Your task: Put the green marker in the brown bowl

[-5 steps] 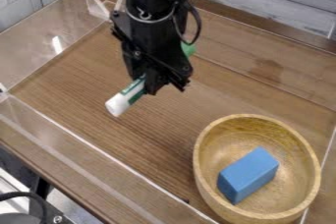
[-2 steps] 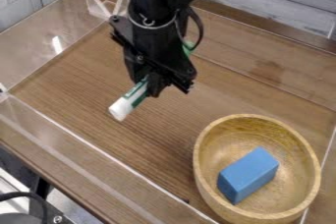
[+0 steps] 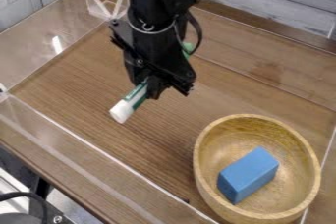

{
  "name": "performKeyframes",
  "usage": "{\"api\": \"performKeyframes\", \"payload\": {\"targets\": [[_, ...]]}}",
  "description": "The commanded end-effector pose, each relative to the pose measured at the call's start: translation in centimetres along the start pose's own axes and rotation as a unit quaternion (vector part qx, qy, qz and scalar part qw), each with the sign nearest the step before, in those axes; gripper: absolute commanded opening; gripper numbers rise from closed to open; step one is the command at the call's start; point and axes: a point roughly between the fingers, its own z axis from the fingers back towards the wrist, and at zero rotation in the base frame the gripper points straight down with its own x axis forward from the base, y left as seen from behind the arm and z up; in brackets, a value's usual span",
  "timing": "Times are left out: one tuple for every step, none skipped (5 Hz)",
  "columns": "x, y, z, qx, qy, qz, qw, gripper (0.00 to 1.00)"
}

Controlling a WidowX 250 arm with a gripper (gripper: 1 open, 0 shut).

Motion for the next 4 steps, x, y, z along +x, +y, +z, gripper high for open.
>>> {"api": "performKeyframes", "payload": {"targets": [[0.61,0.03,0.58,0.003,-0.018,0.005,0.9998,0.00],[0.57,-0.06,0.52,0.002,-0.019,0.009,0.9998,0.00],[0.52,-0.17,0.43,0.002,-0.020,0.013,0.9997,0.00],[0.49,-0.32,0.45,0.002,-0.021,0.018,0.9996,0.00]]}}
